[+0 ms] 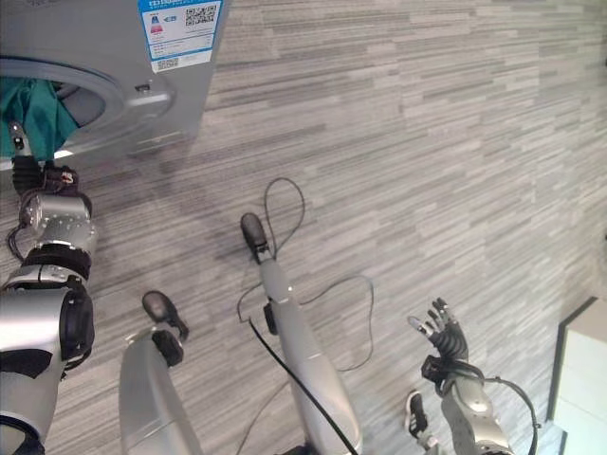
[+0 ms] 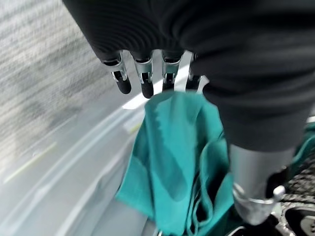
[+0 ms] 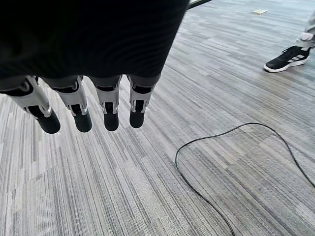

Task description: Grab the laundry basket,head to the washer,open it,put in the laundry and shut it.

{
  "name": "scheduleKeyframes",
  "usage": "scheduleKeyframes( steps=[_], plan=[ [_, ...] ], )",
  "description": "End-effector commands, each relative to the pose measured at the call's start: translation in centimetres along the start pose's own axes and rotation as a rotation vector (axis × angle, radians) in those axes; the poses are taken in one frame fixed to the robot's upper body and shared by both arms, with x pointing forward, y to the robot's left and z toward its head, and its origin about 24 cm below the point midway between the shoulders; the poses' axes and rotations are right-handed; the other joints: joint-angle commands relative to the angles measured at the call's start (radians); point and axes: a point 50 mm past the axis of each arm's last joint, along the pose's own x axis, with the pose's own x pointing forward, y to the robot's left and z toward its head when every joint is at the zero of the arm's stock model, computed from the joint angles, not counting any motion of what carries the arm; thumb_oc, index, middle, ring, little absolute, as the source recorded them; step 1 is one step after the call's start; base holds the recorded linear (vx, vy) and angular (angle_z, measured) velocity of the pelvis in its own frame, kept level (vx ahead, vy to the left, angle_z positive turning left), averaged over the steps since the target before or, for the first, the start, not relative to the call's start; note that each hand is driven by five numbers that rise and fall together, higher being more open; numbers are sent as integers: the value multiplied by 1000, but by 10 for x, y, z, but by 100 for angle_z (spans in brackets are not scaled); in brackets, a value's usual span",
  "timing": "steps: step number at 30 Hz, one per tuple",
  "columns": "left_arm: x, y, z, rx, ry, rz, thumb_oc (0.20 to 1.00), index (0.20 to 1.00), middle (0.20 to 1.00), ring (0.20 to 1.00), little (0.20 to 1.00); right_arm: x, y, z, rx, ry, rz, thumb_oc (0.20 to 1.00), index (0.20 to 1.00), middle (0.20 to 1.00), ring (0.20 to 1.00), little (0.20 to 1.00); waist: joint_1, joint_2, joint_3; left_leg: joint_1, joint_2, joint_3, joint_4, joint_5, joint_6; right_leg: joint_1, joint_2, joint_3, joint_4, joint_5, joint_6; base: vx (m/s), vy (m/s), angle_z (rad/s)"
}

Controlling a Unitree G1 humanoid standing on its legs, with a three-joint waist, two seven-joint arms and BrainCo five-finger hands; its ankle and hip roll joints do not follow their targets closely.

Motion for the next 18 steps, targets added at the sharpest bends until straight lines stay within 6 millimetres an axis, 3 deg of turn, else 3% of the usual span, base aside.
scheduleKeyframes(
  steps=[1,2,3,7,12,18],
  plan=[
    [0,-41,43,15,-139,-167,812,812,812,812,812,-4,-30,20,-42,-68,-69,1000,1000,1000,1000,1000,14,-9,51,140,-35,27,-69,-51,19,78,0,-51,-57,-35,36,28,5,-5],
    [-2,-49,44,21,-143,-193,382,382,382,382,382,-5,-30,20,-43,-66,-67,1000,1000,1000,1000,1000,12,-7,50,136,-36,25,-65,-55,21,74,0,-49,-57,-35,36,34,6,0],
    [-4,-58,46,18,-157,-220,200,200,200,200,200,-6,-30,19,-43,-67,-66,1000,1000,1000,1000,1000,11,-5,49,132,-36,25,-62,-56,21,70,1,-48,-57,-34,35,0,0,0],
    [-13,-84,53,14,-214,-296,200,200,200,200,200,-15,-31,6,-51,-27,-68,1000,1000,1000,1000,1000,16,11,45,127,-44,19,-59,-54,26,66,1,-45,-60,-35,33,8,-5,0],
    [-18,-97,65,39,-269,-328,200,200,200,200,200,-18,-30,0,-49,-10,-72,1000,1000,1000,1000,1000,31,31,40,135,-51,16,-76,-42,24,72,-6,-48,-60,-34,33,3,-13,0],
    [-32,-121,77,40,-331,-452,200,200,200,200,200,-14,-31,-2,-73,12,-74,1000,1000,1000,1000,1000,80,71,32,223,-84,17,-186,2,15,137,-45,-73,-59,-32,45,-34,-46,11]
  ],
)
